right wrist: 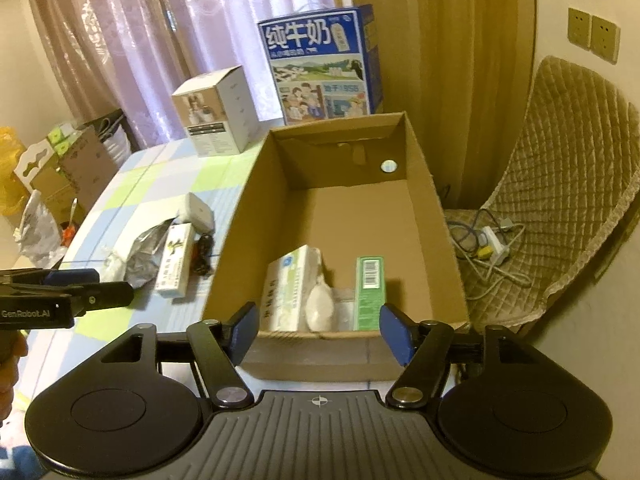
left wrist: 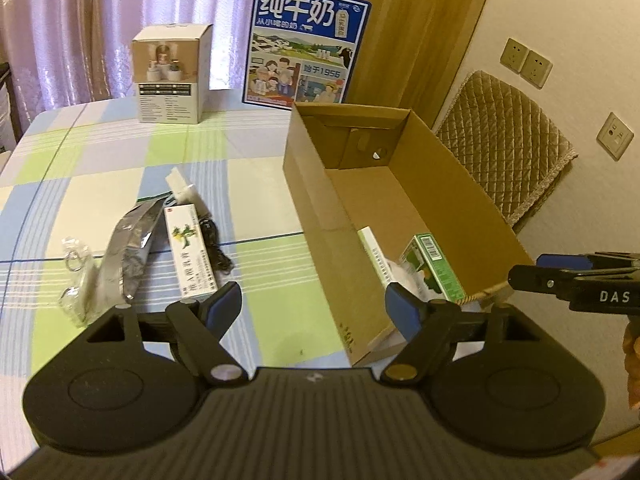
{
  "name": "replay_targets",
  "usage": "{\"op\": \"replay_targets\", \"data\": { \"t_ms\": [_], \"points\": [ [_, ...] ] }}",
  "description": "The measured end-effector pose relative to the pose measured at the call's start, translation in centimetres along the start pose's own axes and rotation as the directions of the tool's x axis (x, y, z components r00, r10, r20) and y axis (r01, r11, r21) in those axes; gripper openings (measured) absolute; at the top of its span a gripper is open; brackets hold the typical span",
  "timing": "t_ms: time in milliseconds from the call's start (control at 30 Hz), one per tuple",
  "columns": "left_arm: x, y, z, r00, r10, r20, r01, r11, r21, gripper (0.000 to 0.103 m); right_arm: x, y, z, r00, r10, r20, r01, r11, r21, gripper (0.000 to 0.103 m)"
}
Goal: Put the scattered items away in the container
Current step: 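Withdraw both open tools from the cardboard box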
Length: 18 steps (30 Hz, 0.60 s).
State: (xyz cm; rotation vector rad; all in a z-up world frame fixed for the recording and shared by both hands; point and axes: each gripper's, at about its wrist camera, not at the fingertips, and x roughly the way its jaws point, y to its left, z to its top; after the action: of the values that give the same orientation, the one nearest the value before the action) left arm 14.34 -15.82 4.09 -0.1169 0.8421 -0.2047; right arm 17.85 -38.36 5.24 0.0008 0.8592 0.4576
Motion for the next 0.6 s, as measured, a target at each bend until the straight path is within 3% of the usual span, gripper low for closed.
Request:
{"op": "replay_targets", "data": {
  "t_ms": [233,300,600],
  "points": [
    [-1.8,1.3,-1.6,1.0,0.016,-0.003,-0.016,1.0,-0.006,0.079,-0.7,2.5,-0.8,1.0,0.021,0.006,-0.021,1.0,-0.019,0.077],
    [-2.5,1.7,-2.1,1.0,0.026,0.006,-0.026,1.0,-0.006,0.084,-1.1,3.3,-1.2,0.999,0.031,0.012,-0.03,0.999,-0.024,0.084],
    [-5.9,5.8,-5.7,0.992,0.125,0.003,-0.125,0.992,0.004,0.094,-1.5,6.8,-2.7,0.997,0.073,0.021,-0.072,0.997,-0.036,0.096]
  ]
}}
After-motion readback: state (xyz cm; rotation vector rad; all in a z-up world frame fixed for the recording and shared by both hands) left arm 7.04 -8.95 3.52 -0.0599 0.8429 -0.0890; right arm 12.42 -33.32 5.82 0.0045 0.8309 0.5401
